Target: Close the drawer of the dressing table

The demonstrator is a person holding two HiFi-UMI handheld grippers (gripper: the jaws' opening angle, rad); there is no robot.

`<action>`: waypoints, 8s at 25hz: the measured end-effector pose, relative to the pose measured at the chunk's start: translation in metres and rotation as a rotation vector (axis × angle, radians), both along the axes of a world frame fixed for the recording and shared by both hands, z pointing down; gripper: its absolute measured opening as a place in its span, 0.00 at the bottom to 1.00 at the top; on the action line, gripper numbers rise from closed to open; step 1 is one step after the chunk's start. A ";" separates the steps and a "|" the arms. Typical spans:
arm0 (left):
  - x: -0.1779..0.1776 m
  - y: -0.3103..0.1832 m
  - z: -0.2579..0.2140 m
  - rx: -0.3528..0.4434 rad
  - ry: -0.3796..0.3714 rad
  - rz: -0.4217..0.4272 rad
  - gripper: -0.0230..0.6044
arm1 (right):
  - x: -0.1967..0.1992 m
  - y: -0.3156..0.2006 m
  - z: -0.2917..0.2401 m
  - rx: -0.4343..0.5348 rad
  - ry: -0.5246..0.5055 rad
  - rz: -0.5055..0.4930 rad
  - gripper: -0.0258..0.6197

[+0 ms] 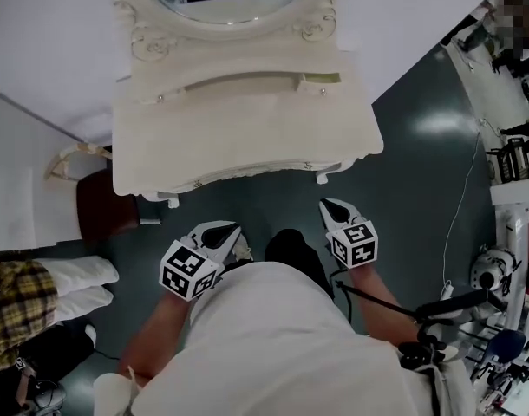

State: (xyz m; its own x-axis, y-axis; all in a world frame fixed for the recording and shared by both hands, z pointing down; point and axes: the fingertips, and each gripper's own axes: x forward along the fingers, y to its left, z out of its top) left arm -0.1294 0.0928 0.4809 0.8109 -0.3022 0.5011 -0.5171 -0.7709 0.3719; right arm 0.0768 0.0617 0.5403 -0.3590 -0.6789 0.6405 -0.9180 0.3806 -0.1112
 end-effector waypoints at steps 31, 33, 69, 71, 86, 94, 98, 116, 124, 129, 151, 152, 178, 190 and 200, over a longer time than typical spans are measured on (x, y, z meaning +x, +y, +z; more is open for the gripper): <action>0.064 -0.230 -0.019 0.022 -0.069 -0.331 0.04 | 0.128 -0.349 0.095 -0.065 -0.019 0.064 0.20; 0.065 -0.234 -0.017 0.017 -0.075 -0.346 0.04 | 0.130 -0.357 0.101 -0.074 -0.022 0.068 0.21; 0.087 -0.269 -0.018 0.005 -0.126 -0.375 0.04 | 0.140 -0.401 0.118 -0.102 -0.069 0.114 0.19; 0.088 -0.269 -0.017 0.004 -0.126 -0.377 0.04 | 0.141 -0.403 0.119 -0.103 -0.069 0.110 0.19; 0.084 -0.269 -0.017 -0.005 -0.133 -0.407 0.04 | 0.143 -0.427 0.119 -0.103 -0.069 0.100 0.19; 0.082 -0.273 -0.017 -0.004 -0.142 -0.407 0.04 | 0.142 -0.438 0.118 -0.095 -0.067 0.098 0.19; 0.082 -0.275 -0.016 -0.004 -0.143 -0.409 0.04 | 0.142 -0.444 0.118 -0.086 -0.069 0.100 0.19; 0.078 -0.278 -0.014 -0.012 -0.142 -0.408 0.04 | 0.142 -0.454 0.118 -0.087 -0.057 0.094 0.19; 0.078 -0.277 -0.015 -0.008 -0.138 -0.391 0.04 | 0.141 -0.455 0.119 -0.097 -0.051 0.089 0.19; 0.074 -0.276 -0.015 -0.001 -0.125 -0.377 0.04 | 0.141 -0.453 0.121 -0.110 -0.037 0.085 0.21; 0.007 -0.243 -0.020 0.025 -0.051 -0.294 0.04 | 0.100 -0.363 0.107 -0.162 0.049 0.156 0.04; 0.004 -0.241 -0.021 0.026 -0.048 -0.289 0.04 | 0.095 -0.357 0.105 -0.166 0.049 0.150 0.04; -0.077 -0.134 -0.018 0.038 -0.017 -0.204 0.04 | -0.048 -0.184 0.034 -0.107 0.020 -0.041 0.04; -0.092 -0.072 -0.006 0.030 -0.012 -0.180 0.04 | -0.082 -0.111 0.020 -0.058 0.052 -0.110 0.04; -0.082 -0.043 0.005 0.018 -0.001 -0.142 0.04 | -0.078 -0.070 0.014 -0.039 0.057 -0.108 0.04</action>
